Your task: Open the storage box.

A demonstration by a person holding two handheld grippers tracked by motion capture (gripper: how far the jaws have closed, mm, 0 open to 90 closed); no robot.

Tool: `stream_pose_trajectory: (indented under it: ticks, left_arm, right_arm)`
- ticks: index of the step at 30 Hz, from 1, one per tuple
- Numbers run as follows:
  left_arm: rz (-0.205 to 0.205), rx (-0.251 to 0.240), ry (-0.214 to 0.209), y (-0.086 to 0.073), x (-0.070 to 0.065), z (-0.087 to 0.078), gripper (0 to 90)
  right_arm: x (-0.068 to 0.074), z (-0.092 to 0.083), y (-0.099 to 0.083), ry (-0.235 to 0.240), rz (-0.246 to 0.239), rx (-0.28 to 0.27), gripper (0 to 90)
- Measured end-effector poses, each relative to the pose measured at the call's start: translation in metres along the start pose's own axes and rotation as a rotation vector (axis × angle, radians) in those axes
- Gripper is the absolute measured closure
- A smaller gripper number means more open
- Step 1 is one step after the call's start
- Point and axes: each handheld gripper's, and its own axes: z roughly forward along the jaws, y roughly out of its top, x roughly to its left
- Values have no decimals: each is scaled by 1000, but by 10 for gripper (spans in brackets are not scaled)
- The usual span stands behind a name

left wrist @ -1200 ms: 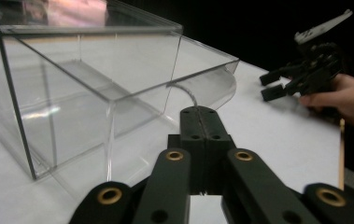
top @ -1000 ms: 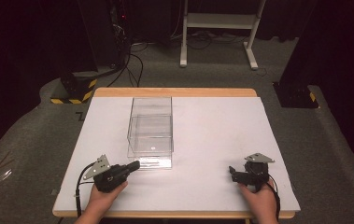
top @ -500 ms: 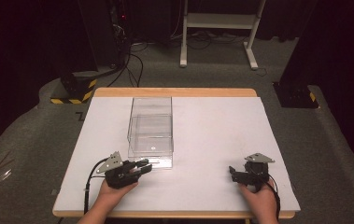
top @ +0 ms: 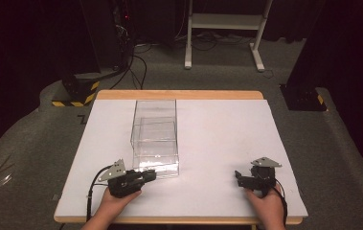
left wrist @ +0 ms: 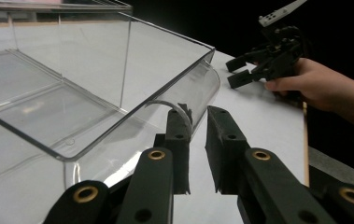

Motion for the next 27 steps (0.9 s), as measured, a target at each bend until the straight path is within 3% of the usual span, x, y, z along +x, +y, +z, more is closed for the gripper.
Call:
stream_pose_trajectory:
  ticks: [6, 16, 27]
  left_arm:
    - [0, 19, -21, -6, -7, -6, 792]
    - [11, 27, 5, -10, -15, -13, 770]
    - [7, 35, -13, -12, -19, -18, 772]
  right_arm:
    - [0, 0, 0, 0, 0, 0, 114]
    - [0, 0, 0, 0, 0, 0, 114]
    - [0, 0, 0, -1, 0, 0, 114]
